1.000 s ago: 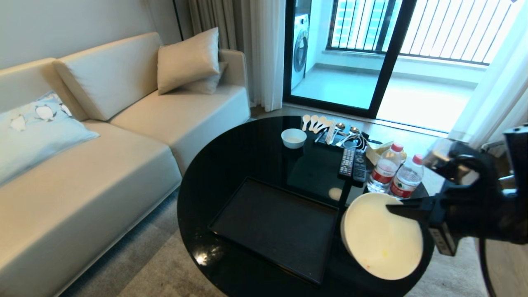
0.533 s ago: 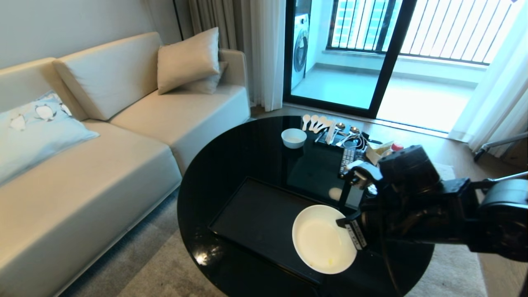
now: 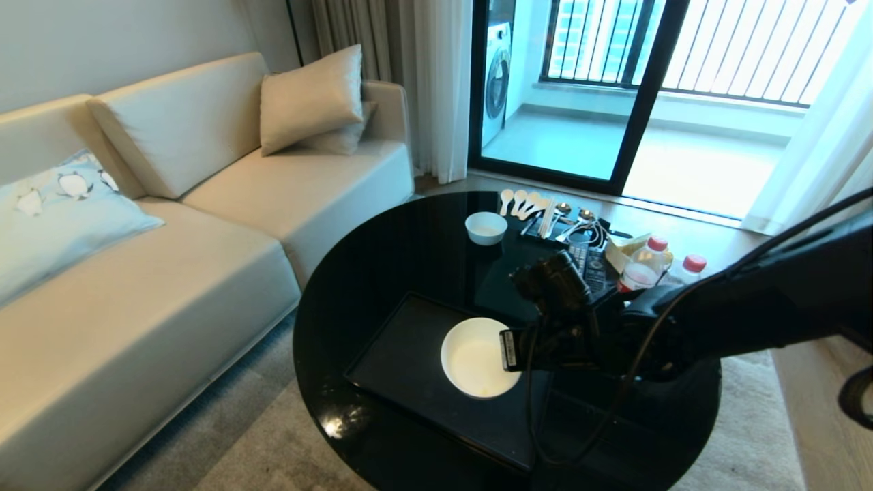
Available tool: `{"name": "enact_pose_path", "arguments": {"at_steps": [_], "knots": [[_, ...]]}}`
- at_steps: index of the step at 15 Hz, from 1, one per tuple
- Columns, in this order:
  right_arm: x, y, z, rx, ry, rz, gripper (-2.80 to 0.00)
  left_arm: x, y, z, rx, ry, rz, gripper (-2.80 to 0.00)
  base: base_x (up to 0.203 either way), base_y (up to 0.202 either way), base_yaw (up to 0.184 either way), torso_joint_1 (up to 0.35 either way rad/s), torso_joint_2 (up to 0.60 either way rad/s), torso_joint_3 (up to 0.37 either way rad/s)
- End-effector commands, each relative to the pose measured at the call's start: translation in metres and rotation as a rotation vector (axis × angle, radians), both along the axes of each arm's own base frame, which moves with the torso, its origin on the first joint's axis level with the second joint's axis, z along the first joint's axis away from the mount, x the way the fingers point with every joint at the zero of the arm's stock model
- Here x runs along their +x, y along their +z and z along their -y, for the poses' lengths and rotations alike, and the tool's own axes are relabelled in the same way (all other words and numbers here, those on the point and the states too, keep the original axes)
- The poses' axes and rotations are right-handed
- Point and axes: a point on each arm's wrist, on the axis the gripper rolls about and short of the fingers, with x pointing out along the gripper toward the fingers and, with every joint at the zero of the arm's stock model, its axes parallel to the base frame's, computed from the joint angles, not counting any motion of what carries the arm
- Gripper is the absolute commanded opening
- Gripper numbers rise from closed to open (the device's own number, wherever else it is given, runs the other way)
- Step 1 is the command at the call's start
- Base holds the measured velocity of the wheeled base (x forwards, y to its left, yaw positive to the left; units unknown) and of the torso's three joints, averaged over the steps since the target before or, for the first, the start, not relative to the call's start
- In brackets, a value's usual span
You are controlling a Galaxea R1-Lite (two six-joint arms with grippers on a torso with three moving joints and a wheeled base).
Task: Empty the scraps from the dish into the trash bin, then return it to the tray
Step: Put the bowl back to the table
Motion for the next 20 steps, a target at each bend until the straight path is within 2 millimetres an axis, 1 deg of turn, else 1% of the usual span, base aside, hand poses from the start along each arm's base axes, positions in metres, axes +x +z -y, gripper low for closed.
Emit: {"name": "enact_pose_path", "arguments": {"at_steps": [1,3,5,7,9,14,20], "knots": [[0.017,-0.032,-0.007,-0.033,-0.024,-0.049,-2.80,0.000,0.000,0.000,-0.001,0.001,0.001,-2.80,0.000,0.000,0.000,0.000,0.00,0.000],[0.026,-0.046,-0.001,-0.050,-0.052,-0.074,-2.80,0.000,0.000,0.000,-0.001,0.001,0.001,-2.80,0.000,0.000,0.000,0.000,0.00,0.000],[0.037,-0.058,0.011,-0.052,-0.106,-0.099,-2.80,0.000,0.000,0.000,-0.001,0.001,0.001,-2.80,0.000,0.000,0.000,0.000,0.00,0.000],[0.048,-0.063,0.018,-0.032,-0.159,-0.110,-2.80,0.000,0.000,0.000,-0.001,0.001,0.001,-2.80,0.000,0.000,0.000,0.000,0.00,0.000],[0.058,-0.068,0.020,-0.014,-0.191,-0.110,-2.80,0.000,0.000,0.000,-0.001,0.001,0.001,-2.80,0.000,0.000,0.000,0.000,0.00,0.000],[0.070,-0.078,0.018,0.011,-0.229,-0.118,-2.80,0.000,0.000,0.000,-0.001,0.001,0.001,-2.80,0.000,0.000,0.000,0.000,0.00,0.000],[0.076,-0.088,0.027,0.006,-0.260,-0.137,-2.80,0.000,0.000,0.000,-0.001,0.001,0.001,-2.80,0.000,0.000,0.000,0.000,0.00,0.000]]}}
